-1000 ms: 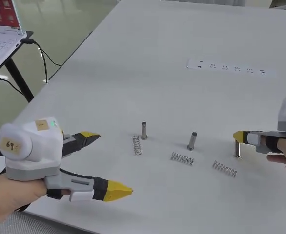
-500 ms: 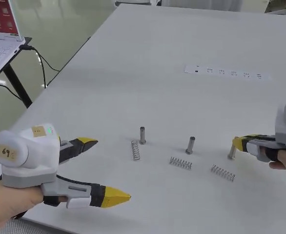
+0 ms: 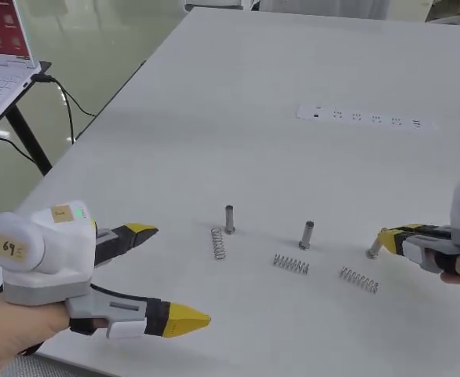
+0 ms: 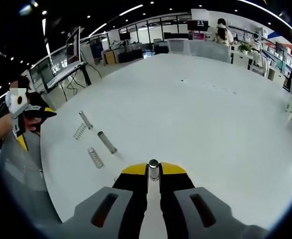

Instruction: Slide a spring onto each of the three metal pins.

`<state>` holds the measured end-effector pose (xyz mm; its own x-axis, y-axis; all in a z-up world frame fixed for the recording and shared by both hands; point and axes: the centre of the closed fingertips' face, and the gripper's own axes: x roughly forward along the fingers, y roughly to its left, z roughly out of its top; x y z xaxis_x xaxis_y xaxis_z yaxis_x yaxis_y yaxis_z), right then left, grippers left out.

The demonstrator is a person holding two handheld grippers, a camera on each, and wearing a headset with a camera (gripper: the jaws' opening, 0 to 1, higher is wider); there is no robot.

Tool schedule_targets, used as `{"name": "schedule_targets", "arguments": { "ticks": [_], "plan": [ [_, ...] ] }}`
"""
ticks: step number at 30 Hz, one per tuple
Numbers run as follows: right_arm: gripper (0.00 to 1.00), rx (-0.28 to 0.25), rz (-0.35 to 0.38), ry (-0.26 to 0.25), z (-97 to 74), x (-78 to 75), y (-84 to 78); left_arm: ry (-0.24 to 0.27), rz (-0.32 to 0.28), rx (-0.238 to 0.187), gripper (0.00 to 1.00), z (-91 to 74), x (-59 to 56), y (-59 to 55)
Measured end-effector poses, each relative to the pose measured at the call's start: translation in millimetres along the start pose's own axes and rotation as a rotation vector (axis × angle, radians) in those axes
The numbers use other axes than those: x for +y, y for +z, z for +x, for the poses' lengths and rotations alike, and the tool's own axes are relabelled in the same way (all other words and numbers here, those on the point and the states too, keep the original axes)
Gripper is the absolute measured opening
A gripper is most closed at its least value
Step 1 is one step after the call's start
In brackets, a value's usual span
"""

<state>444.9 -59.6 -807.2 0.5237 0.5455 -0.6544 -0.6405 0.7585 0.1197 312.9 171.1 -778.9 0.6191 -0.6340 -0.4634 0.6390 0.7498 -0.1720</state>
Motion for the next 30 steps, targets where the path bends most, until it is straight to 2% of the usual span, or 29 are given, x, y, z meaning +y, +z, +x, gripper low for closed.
{"name": "schedule_targets", "arguments": {
  "ticks": [7, 10, 12, 18, 30],
  "plan": [
    [0.06, -0.003, 0.009, 0.013, -1.2, -1.6, -0.7, 0.001, 0.001, -0.001, 0.96, 0.0, -0.6, 0.4],
    [0.07, -0.022, 0.087, 0.040, -0.7, 0.9, 1.4, -0.001, -0.001, 0.000, 0.97, -0.1, -1.4, -0.1],
    [0.08, -0.026, 0.102, 0.043, -0.6, -0.4, 2.0, -0.002, 0.000, 0.002, 0.97, -0.2, -1.6, -0.7],
    [0.13, -0.029, 0.092, 0.044, -0.6, 0.5, 2.4, -0.005, -0.005, 0.001, 0.97, -1.8, -2.7, -1.9],
    [0.30, -0.035, 0.095, 0.050, 0.0, 4.0, 2.1, 0.004, -0.010, 0.002, 0.97, -3.1, -0.3, -3.9]
  ]
}}
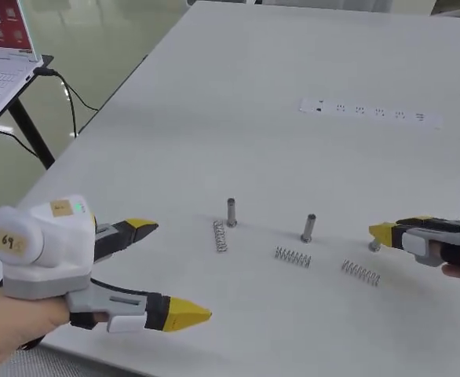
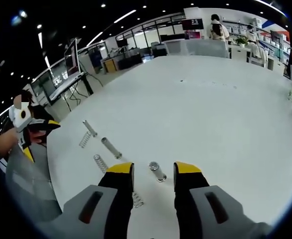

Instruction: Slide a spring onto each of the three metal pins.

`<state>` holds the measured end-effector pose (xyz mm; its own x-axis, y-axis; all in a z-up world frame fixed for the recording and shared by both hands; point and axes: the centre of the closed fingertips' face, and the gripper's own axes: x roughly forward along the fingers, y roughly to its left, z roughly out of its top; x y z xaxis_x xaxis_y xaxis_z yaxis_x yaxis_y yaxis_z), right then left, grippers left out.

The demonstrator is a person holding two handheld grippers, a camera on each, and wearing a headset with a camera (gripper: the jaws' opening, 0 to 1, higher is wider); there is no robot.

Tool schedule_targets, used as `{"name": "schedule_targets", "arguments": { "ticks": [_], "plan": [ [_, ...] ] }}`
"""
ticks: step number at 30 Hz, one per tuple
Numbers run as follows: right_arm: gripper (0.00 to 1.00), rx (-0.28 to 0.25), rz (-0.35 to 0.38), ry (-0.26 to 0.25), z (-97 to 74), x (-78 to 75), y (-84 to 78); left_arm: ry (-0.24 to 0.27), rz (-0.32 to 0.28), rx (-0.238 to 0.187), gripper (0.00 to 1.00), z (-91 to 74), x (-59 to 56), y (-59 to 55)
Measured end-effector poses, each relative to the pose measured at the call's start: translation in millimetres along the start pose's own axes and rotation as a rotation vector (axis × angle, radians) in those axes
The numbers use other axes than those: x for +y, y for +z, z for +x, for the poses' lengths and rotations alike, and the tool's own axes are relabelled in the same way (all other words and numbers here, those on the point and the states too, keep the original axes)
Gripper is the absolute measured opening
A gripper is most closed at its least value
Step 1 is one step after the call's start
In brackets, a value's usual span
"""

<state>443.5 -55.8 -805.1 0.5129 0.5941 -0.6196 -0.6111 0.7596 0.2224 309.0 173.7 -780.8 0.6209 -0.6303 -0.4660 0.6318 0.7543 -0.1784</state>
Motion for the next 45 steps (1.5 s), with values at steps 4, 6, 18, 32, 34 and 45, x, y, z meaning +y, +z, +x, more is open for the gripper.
{"name": "schedule_targets", "arguments": {
  "ticks": [4, 6, 18, 32, 34, 45],
  "plan": [
    [0.31, 0.000, 0.000, 0.003, -0.6, 1.6, -1.5, -0.002, -0.002, 0.000, 0.97, 0.2, -0.6, -0.5],
    [0.31, 0.001, 0.000, 0.007, -1.1, 2.0, -2.9, 0.000, -0.003, 0.001, 0.97, 0.2, -0.5, -1.0],
    [0.32, -0.007, 0.014, 0.022, -10.9, -0.7, -6.9, 0.002, -0.003, -0.004, 0.97, 0.8, 0.0, 1.0],
    [0.31, 0.069, -0.118, 0.093, -18.1, 17.7, -22.9, -0.001, 0.022, 0.007, 0.97, 3.1, 3.2, 3.9],
    [0.31, 0.085, -0.157, 0.103, -17.3, 22.4, -25.4, -0.003, 0.024, 0.007, 0.97, 3.6, 2.5, 4.1],
    [0.29, 0.194, -0.377, 0.159, -11.9, 36.8, -39.3, -0.002, 0.034, 0.013, 0.97, 2.0, 2.7, 2.2]
  ]
}}
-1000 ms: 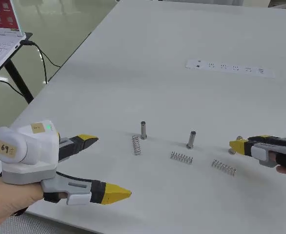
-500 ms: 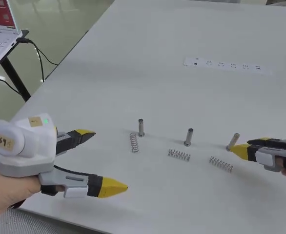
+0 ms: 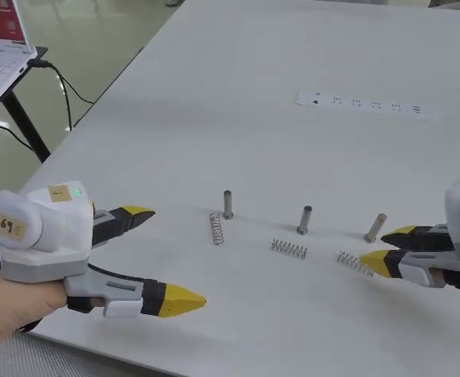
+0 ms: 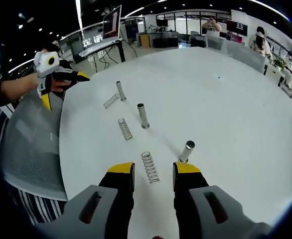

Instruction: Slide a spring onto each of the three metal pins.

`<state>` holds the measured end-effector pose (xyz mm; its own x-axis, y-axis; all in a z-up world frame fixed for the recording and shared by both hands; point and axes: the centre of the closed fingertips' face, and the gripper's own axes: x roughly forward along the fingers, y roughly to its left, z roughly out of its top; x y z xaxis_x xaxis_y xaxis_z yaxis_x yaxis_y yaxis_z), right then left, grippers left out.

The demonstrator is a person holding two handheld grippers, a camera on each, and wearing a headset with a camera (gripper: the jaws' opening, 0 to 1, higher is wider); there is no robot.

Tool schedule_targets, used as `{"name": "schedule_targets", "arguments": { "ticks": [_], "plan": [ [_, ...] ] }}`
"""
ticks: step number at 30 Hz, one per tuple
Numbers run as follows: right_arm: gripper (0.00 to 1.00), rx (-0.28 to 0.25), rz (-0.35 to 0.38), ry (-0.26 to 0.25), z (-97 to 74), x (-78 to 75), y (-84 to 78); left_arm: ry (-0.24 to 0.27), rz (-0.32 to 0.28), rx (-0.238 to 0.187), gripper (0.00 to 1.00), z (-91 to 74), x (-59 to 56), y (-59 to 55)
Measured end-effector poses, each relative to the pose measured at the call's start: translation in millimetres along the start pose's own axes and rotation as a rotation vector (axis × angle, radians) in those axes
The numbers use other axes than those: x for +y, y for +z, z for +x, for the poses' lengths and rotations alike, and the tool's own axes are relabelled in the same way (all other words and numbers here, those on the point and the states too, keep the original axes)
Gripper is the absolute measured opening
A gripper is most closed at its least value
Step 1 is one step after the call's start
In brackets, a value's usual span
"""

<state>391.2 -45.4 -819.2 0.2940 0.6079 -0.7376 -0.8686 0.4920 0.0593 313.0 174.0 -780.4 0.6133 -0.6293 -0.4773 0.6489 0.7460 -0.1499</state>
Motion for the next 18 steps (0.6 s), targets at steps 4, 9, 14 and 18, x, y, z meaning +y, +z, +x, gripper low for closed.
{"name": "schedule_targets", "arguments": {
  "ticks": [4, 9, 14, 18],
  "plan": [
    [0.29, 0.042, -0.069, 0.008, 5.7, 3.7, -4.4, -0.001, 0.000, -0.003, 0.97, 0.4, -1.1, 0.8],
    [0.26, 0.063, -0.099, 0.036, 12.8, 6.0, -6.9, 0.000, 0.002, -0.003, 0.97, 0.1, -1.8, 0.2],
    [0.25, 0.127, -0.246, 0.078, 19.0, 10.1, -13.1, 0.000, 0.002, -0.001, 0.97, -1.5, -1.9, -0.7],
    [0.21, 0.184, -0.283, 0.080, 23.8, 7.9, -23.5, 0.003, 0.002, -0.001, 0.97, -2.8, -1.3, -1.4]
  ]
}}
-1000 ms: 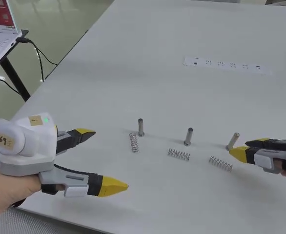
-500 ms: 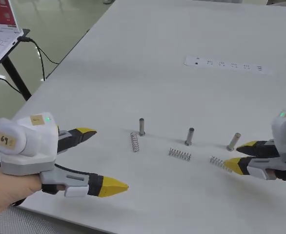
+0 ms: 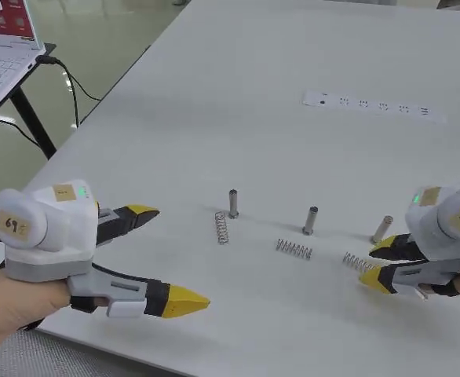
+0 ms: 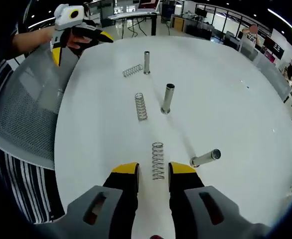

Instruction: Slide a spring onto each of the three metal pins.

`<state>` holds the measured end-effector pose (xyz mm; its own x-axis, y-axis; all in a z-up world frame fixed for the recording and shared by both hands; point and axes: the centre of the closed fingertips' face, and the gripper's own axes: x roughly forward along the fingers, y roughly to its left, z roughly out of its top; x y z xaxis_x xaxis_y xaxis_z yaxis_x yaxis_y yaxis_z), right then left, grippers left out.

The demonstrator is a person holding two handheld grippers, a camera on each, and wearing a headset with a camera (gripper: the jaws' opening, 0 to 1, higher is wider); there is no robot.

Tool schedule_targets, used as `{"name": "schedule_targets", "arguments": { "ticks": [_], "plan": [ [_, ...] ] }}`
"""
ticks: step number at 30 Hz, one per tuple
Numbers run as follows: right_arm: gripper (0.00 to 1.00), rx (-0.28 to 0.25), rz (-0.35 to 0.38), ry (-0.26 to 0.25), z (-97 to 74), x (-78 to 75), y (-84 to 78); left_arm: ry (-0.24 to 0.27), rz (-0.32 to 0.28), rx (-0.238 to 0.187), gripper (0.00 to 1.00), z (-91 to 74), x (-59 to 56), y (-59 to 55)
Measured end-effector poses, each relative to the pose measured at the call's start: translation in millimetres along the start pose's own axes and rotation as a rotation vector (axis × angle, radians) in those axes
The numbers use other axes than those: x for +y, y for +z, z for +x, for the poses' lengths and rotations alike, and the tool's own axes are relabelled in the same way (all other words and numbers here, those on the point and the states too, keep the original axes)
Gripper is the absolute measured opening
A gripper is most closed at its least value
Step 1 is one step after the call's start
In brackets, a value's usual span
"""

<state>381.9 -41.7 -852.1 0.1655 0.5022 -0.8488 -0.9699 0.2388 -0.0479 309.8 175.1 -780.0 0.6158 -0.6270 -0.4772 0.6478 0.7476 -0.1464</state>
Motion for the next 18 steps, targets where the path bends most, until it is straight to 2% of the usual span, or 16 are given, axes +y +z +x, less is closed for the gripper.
{"name": "schedule_targets", "arguments": {
  "ticks": [9, 12, 18],
  "plan": [
    [0.12, 0.032, 0.002, 0.007, 5.8, -1.0, -6.7, -0.005, 0.016, -0.001, 0.96, 0.9, -2.5, 0.6],
    [0.09, 0.033, 0.023, 0.009, 6.7, -2.5, -9.2, -0.013, 0.018, -0.004, 0.96, 3.0, -4.0, 2.3],
    [0.08, 0.020, -0.007, 0.004, 2.7, -1.1, -8.1, -0.032, 0.031, 0.001, 0.95, 8.1, -8.3, 4.3]
  ]
}}
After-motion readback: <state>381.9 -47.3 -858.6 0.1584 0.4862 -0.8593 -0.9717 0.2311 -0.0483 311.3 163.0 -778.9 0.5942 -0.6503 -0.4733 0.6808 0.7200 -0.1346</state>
